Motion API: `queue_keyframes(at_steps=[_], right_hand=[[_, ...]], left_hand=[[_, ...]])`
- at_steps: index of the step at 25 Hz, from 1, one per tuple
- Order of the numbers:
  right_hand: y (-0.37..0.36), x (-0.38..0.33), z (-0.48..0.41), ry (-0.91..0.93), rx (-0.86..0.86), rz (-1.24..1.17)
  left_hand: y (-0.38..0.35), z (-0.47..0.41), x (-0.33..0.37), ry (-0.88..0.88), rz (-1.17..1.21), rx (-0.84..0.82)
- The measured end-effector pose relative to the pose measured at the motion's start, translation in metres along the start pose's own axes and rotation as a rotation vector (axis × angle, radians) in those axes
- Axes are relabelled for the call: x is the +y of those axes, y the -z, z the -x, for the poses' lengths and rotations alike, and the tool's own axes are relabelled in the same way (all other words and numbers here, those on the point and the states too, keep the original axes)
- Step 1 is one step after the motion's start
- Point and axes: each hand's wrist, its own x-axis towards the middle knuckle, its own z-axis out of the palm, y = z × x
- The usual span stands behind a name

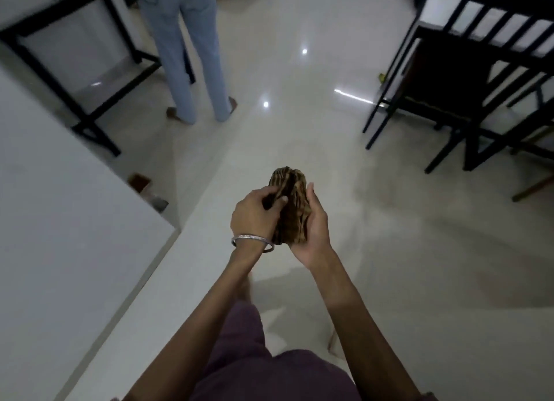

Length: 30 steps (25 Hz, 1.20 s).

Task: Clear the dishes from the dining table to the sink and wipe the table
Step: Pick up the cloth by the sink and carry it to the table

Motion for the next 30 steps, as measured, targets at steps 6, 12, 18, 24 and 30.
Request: queue_keyframes(at_steps=[6,12,18,24,30], right_hand=[[0.042,-0.120,-0.101,0.194,0.181,0.016],[0.092,-0.231,-0.123,0.399,0.435,-0.120],[0.174,-0.338,-0.124,0.597,0.623,-0.425],[0.272,-0.493,-0.139,0.668,0.732,-0.570],[0.357,-0.634,-0.151,0.844,0.752,-0.630]], left_hand=[[-0.054,-0.193,0.079,0.315,0.664,-0.438],[-0.148,-0.314,0.179,0.237,0.529,-0.851],[-0.326,-0.332,0.278,0.262,0.393,-1.038],[-0.494,-0.347,0.394,0.206,0.208,-1.143],[-0.636,-0.359,0.519,0.040,0.148,-1.285]])
